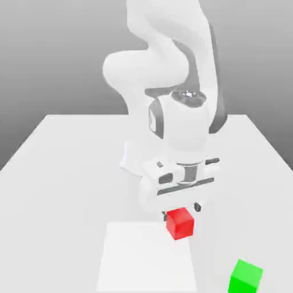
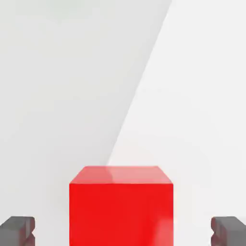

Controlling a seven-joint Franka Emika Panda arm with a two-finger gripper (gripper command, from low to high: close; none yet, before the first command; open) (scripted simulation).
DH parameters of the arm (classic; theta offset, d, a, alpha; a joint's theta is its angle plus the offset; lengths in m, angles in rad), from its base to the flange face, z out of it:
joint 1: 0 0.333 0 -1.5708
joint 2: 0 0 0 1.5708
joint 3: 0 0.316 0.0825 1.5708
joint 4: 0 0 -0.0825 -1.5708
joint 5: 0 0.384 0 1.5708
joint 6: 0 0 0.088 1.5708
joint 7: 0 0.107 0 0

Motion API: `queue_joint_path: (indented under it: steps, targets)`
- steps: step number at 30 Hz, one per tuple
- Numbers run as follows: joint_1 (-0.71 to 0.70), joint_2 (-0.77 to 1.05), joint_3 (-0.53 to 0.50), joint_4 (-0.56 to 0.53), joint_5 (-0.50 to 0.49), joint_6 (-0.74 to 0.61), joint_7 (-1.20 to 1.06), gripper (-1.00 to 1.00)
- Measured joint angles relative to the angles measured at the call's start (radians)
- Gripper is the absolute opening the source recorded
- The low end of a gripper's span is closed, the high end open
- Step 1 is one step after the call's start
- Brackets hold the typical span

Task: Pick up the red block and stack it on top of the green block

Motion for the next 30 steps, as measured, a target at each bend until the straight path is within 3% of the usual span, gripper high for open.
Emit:
queue_joint_path:
  steps: [1,8,16,30]
  targets:
    - [0.006,0.022,-0.006,0.003,-0.003,0.019,0.002,-1.00]
    - [0.005,0.020,-0.006,0.003,-0.007,0.018,0.006,-1.00]
    - [0.009,-0.224,0.009,-0.019,0.045,-0.205,-0.044,-1.00]
    - [0.059,0.007,0.077,0.462,0.010,-0.457,-0.449,-1.00]
